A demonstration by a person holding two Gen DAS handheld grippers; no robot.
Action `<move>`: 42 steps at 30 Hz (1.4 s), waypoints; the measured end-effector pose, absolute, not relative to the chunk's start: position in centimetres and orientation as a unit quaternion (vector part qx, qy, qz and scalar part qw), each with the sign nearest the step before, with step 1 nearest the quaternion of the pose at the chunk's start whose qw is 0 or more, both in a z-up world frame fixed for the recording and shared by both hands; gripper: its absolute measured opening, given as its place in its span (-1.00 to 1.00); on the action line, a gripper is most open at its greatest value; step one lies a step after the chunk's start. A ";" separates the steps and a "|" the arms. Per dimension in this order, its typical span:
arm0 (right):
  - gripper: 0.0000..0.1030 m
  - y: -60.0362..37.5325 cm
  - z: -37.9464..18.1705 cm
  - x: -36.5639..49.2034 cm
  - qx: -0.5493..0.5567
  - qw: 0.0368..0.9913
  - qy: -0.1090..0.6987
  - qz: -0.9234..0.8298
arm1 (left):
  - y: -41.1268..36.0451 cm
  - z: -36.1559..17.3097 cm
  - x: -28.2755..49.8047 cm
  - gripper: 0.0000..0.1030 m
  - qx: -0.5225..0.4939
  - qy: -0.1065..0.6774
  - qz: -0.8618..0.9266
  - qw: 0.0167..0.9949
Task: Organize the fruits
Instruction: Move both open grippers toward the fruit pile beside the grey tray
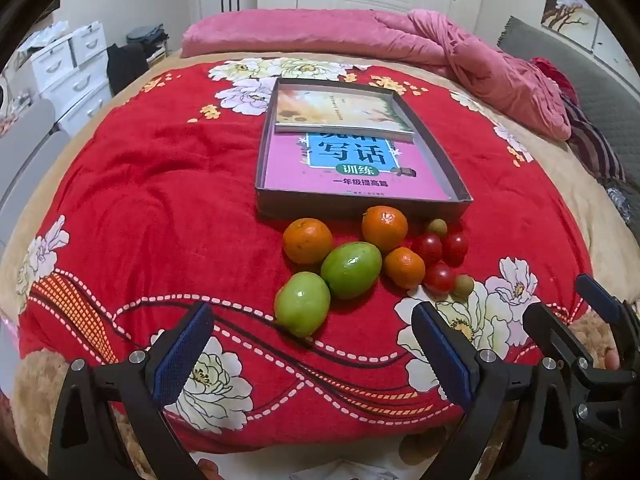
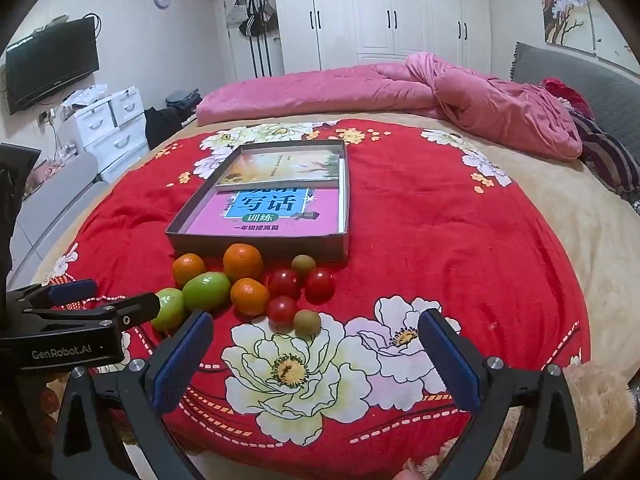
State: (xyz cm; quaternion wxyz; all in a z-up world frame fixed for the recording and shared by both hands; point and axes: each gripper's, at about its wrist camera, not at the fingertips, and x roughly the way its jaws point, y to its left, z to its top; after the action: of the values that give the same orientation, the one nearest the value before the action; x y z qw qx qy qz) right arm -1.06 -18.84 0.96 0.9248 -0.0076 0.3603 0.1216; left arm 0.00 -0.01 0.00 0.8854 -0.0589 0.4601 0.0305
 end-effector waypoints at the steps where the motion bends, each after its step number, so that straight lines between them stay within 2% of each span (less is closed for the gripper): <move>1: 1.00 -18.9 0.9 -1.1 -0.008 0.925 0.360 0.122 | 0.0 0.0 0.0 0.92 -0.059 0.460 0.031 0.885; 42: 1.00 -18.6 0.5 -0.5 -0.011 0.924 0.363 0.120 | 0.6 -0.3 0.3 0.92 -0.075 0.481 0.025 0.873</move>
State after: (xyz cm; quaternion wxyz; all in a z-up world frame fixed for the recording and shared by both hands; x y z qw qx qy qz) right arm -0.51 -18.59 0.52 0.9241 -0.0114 0.3626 0.1198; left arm 0.32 0.59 -0.28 0.8732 -0.0746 0.4810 0.0253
